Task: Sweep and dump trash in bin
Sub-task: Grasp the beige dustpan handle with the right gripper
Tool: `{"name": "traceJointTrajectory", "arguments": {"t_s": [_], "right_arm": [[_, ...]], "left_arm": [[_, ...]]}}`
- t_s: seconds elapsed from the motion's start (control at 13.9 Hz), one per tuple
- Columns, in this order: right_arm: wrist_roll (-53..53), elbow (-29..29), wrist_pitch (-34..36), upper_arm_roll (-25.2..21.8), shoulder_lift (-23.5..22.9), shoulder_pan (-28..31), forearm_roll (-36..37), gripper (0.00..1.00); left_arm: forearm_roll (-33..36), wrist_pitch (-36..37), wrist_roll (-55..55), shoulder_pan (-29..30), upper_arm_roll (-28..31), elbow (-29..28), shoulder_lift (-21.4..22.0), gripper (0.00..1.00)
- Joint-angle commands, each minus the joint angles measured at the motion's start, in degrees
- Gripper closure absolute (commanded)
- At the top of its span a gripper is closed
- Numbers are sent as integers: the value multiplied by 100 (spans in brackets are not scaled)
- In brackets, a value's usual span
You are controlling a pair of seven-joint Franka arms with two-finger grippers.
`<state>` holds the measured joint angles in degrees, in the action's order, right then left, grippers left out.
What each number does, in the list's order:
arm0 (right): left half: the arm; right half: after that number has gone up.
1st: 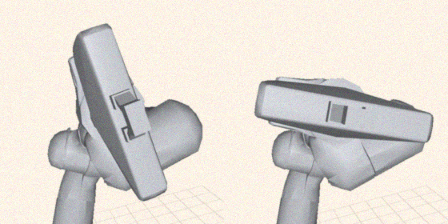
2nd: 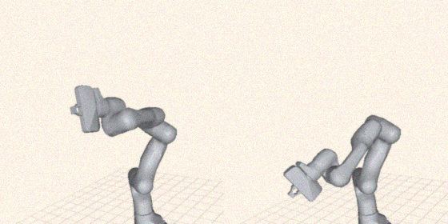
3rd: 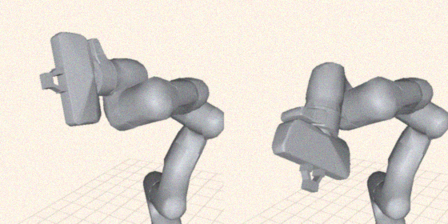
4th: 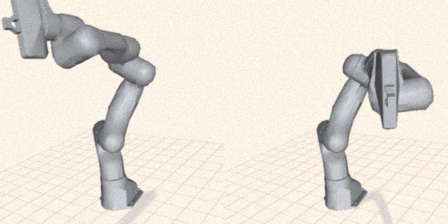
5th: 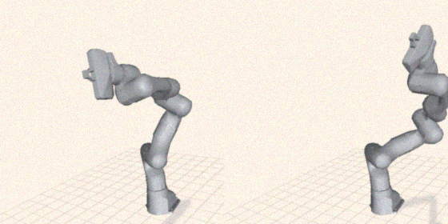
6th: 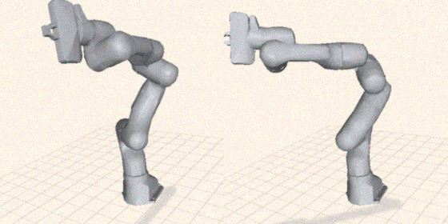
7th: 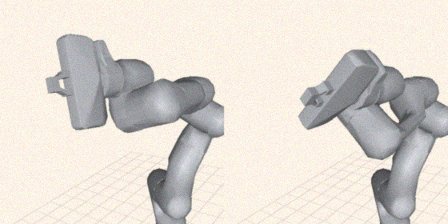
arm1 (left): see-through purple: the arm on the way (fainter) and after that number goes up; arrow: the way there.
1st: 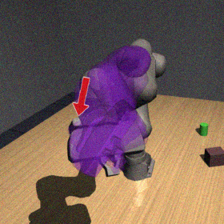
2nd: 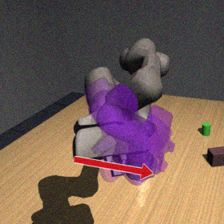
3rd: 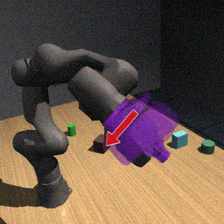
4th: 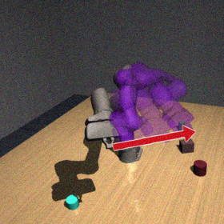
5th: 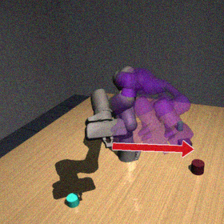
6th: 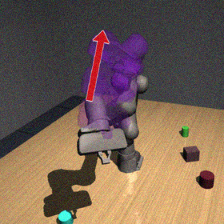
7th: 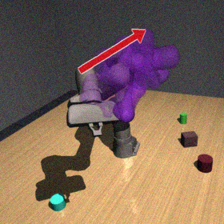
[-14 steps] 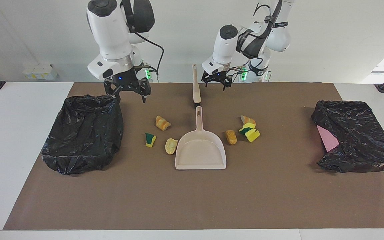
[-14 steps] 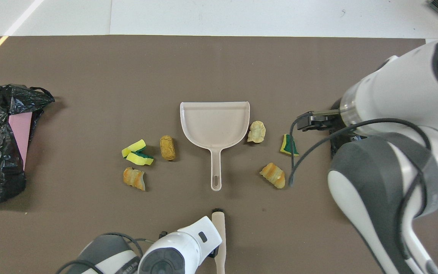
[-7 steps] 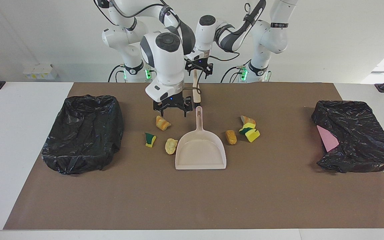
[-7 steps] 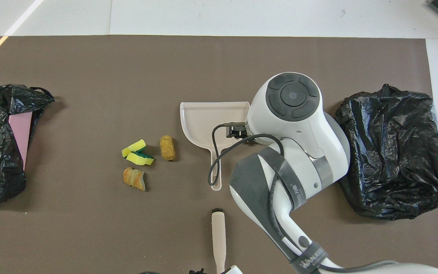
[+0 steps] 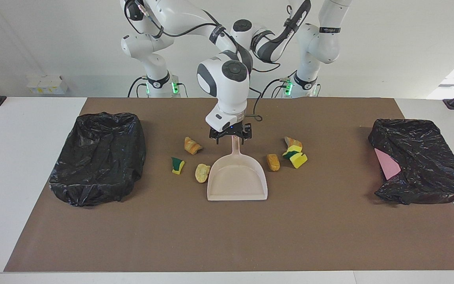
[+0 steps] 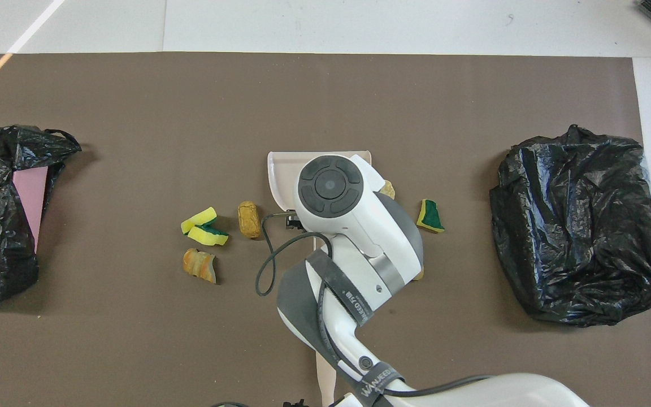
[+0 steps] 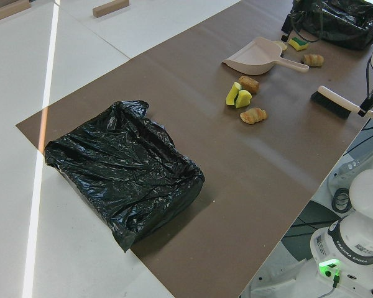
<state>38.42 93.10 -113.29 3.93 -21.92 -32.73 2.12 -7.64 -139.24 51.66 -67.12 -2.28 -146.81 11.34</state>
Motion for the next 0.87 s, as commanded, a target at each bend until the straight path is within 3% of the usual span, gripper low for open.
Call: {"name": "traceJointTrajectory", "arguments": {"t_s": [0.0,0.22,0.29,0.43,0.79], "right_arm": [[86,208,-228,-15,-41,12,34,0],[25,419,-299,-15,-23,-41,16,0],[25,463,-308,-15,-32,-41,8,4],[43,568,-412,-15,-50,-58,-1,7],[-1,744,-589,3,-14,-41,-221,27]], "left_arm": [[-36,-375,248,-91,8,-76,-203,26],[-27,-253,231,-73,17,-59,-203,95],[-27,-96,239,-39,17,-41,-185,100],[-1,159,231,75,43,-24,-63,100],[245,1038,239,795,26,-67,622,100]]}}
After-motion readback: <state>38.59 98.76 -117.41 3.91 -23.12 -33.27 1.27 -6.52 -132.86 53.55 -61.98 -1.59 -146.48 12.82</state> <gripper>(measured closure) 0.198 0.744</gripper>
